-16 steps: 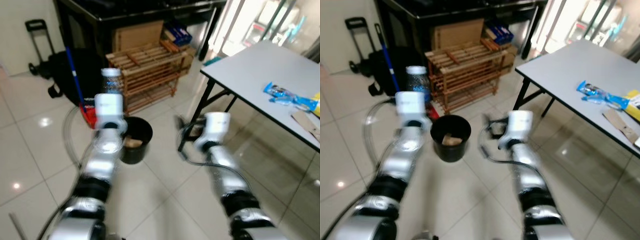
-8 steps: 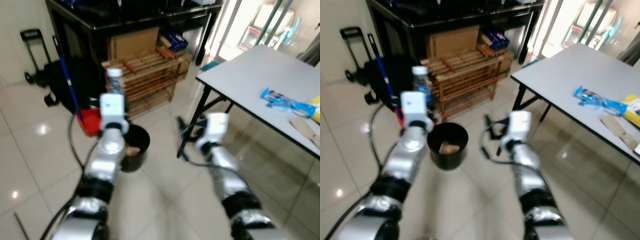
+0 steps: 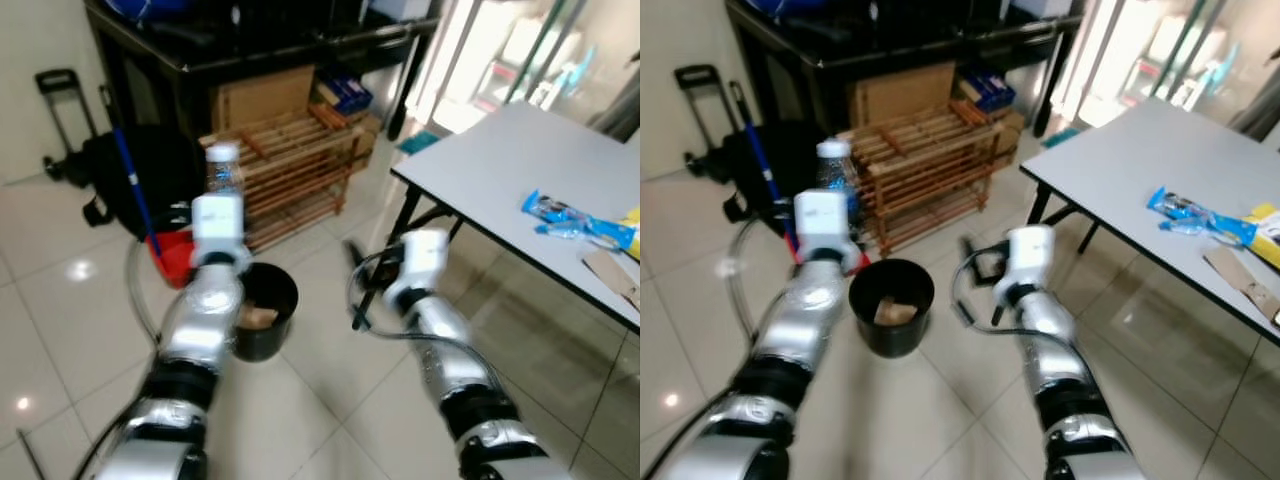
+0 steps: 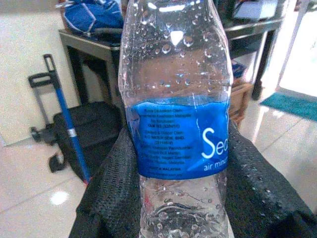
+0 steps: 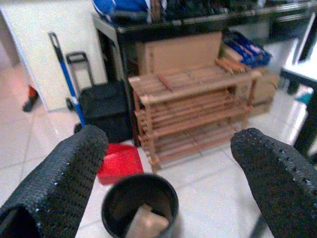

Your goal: Picking trash to rubbish bin

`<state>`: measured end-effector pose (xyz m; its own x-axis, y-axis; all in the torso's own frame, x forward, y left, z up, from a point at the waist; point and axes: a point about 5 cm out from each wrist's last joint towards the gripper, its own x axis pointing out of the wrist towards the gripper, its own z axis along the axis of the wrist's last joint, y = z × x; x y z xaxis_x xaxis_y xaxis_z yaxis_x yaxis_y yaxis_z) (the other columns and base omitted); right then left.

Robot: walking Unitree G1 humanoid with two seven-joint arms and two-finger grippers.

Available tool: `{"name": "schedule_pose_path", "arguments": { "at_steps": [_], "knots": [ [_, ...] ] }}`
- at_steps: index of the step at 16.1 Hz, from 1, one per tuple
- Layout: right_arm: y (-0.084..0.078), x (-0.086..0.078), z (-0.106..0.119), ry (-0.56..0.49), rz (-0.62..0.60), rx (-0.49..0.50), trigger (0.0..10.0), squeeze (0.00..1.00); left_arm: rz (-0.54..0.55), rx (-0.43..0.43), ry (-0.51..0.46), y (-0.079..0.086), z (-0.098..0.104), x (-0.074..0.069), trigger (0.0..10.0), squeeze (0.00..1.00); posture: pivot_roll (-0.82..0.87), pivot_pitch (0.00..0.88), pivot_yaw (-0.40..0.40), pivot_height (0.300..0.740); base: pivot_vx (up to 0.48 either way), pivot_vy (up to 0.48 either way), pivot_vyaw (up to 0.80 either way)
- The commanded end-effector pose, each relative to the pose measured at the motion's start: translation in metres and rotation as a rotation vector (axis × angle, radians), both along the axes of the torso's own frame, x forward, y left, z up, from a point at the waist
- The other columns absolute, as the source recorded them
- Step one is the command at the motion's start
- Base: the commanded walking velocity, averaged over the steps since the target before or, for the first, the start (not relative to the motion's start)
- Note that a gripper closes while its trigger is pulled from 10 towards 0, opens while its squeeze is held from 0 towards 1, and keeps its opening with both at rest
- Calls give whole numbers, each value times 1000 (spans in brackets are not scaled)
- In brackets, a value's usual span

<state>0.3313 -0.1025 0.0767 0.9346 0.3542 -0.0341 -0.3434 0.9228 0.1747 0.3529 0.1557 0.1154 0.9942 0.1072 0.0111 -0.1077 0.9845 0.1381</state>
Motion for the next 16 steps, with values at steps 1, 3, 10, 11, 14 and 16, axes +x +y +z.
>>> {"name": "schedule_pose_path", "arguments": {
  "at_steps": [1, 3, 10, 11, 14, 16],
  "knots": [
    [-24, -3, -15, 69, -68, -57, 10000, 0, -72, 46, 64, -11, -20, -6, 10000, 0, -42, 24, -99, 740, 296, 0, 0],
    [-38, -13, -40, 190, -117, -96, 10000, 0, -87, 109, 181, -4, -43, -14, 10000, 0, -42, 20, -100, 740, 292, 0, 0],
    [-56, -73, -112, 566, -121, -218, 10000, 0, -230, 267, 592, 8, -138, -82, 10000, 0, -36, 4, -101, 740, 160, 0, 0],
    [-57, -81, -119, 602, -128, -214, 10000, 0, -226, 255, 642, 11, -149, -94, 10000, 0, -34, 2, -102, 740, 0, 0, 0],
    [-49, -100, -133, 677, -108, -193, 10000, 0, -160, 176, 747, 19, -169, -120, 10000, 0, -31, 0, -103, 740, 0, 0, 0],
    [-49, -101, -134, 682, -104, -194, 10000, 0, -131, 145, 762, 21, -171, -123, 10000, 0, -32, 0, -102, 740, 0, 0, 0]
  ]
}}
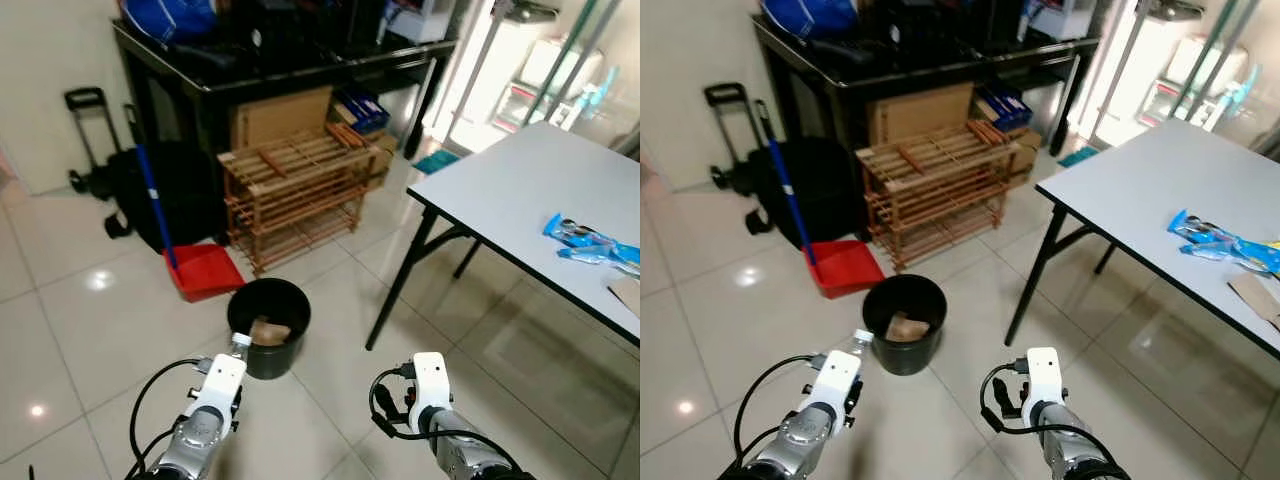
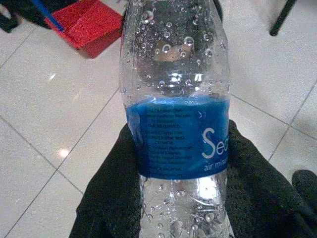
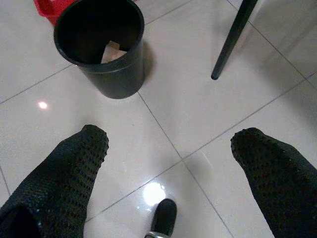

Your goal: Picking trash to rubbish bin

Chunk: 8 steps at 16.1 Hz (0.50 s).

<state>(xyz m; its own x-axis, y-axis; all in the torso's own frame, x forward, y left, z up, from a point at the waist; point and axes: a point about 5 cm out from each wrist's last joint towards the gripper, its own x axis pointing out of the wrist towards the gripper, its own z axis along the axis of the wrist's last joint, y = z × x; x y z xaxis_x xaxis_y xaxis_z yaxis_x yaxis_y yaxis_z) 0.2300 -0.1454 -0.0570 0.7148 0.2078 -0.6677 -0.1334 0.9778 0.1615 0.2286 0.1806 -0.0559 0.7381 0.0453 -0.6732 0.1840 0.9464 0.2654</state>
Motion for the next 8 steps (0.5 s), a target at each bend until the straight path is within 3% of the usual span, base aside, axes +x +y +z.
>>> {"name": "schedule_pose_path", "arguments": {
  "at_steps": [1, 5, 8],
  "knots": [
    [-6, 0, 0, 4, 1, -10, 10000, 0, 29, -21, 3, -2, -1, 0, 10000, 0, -28, 0, -105, 740, 0, 0, 800],
    [-3, -2, -1, 3, 25, -6, 10000, 0, 63, -30, 5, 1, -2, -2, 10000, 0, -28, 0, -103, 740, 60, 0, 767],
    [-3, -3, -1, 9, 30, -2, 10000, 0, 71, -31, 5, 1, -2, -3, 10000, 0, -30, 0, -106, 740, 276, 0, 0]
  ]
}}
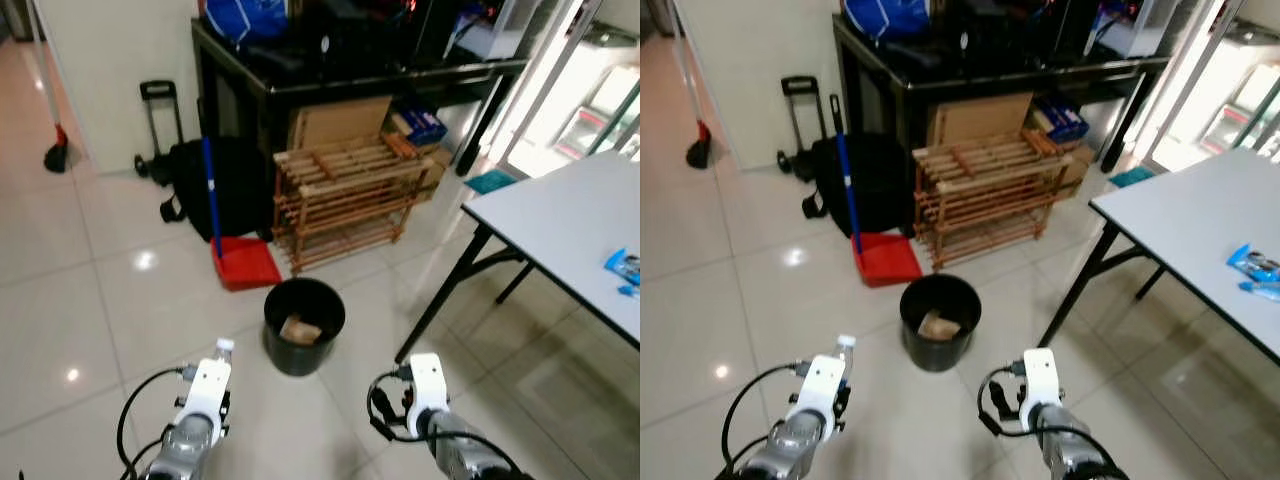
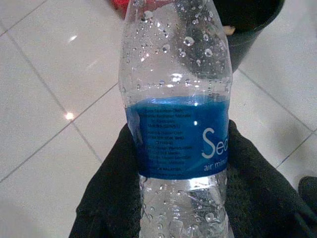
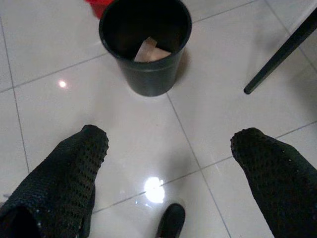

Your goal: Picking trash to rubbish bin

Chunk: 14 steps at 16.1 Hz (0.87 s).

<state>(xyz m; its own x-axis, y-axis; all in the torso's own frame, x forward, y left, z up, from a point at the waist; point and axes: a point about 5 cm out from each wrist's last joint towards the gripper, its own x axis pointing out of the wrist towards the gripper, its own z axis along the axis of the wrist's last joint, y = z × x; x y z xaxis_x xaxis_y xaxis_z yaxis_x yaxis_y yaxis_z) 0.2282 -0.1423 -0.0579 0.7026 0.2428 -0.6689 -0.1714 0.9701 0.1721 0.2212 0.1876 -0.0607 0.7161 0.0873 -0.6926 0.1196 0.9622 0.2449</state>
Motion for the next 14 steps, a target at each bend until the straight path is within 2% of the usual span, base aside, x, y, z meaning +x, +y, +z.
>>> {"name": "schedule_pose_path", "arguments": {
  "at_steps": [1, 6, 14],
  "knots": [
    [-6, -1, 0, 5, -8, -10, 10000, 0, 0, -14, -22, -7, 3, 5, 10000, 0, -31, 0, -108, 740, 244, 0, 0],
    [-6, 1, 1, 3, -5, -4, 10000, 0, 9, -20, -26, -7, 3, 6, 10000, 0, -32, 14, -112, 740, 250, 0, 0],
    [-4, 4, 3, -3, 14, -4, 10000, 0, 18, -17, -28, -8, 4, 8, 10000, 0, -35, 43, -114, 740, 390, 0, 0]
  ]
}}
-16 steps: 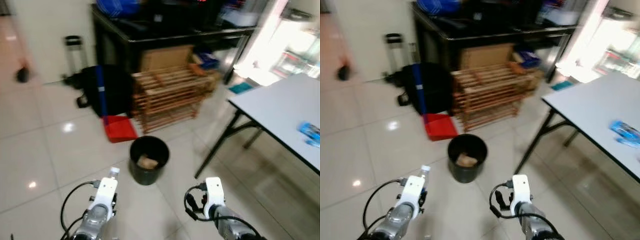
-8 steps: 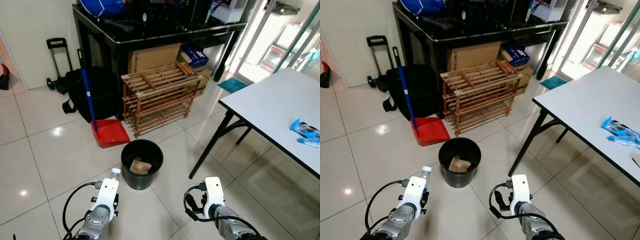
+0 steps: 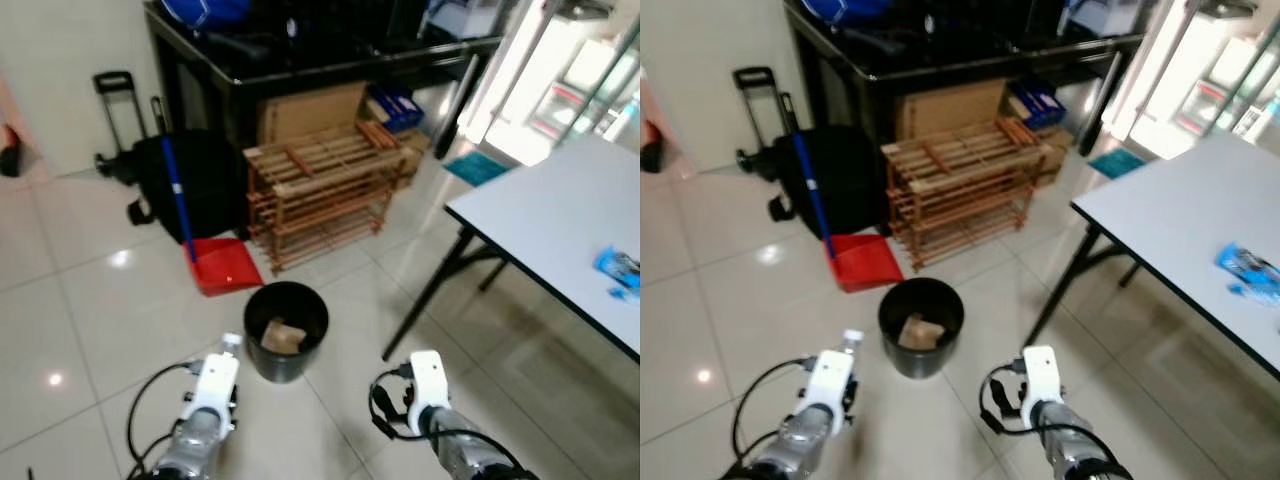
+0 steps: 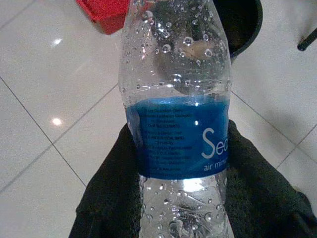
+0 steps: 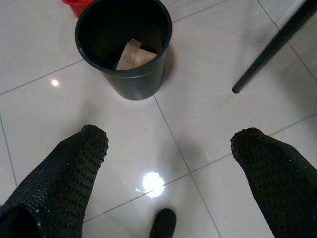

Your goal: Picking trash to rubbish bin

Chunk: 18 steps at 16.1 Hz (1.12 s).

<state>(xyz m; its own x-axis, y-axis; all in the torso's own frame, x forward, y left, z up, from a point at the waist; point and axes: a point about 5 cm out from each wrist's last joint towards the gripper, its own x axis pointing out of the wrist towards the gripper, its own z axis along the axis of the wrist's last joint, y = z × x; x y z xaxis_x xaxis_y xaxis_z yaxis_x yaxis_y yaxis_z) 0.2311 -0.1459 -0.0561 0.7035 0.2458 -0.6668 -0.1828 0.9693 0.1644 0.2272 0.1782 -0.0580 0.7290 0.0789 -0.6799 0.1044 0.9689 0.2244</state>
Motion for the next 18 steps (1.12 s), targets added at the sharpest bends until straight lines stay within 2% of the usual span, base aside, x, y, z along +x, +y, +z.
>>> {"name": "schedule_pose_path", "arguments": {
  "at_steps": [1, 18],
  "knots": [
    [0, 1, 1, 1, 7, 2, 10000, 0, 9, 7, -6, 2, 1, 1, 10000, 0, -36, 45, -114, 740, 337, 0, 0],
    [1, 4, 2, -3, 18, 0, 10000, 0, 11, 11, -8, 1, 3, 4, 10000, 0, -39, 75, -115, 740, 472, 0, 0]
  ]
}}
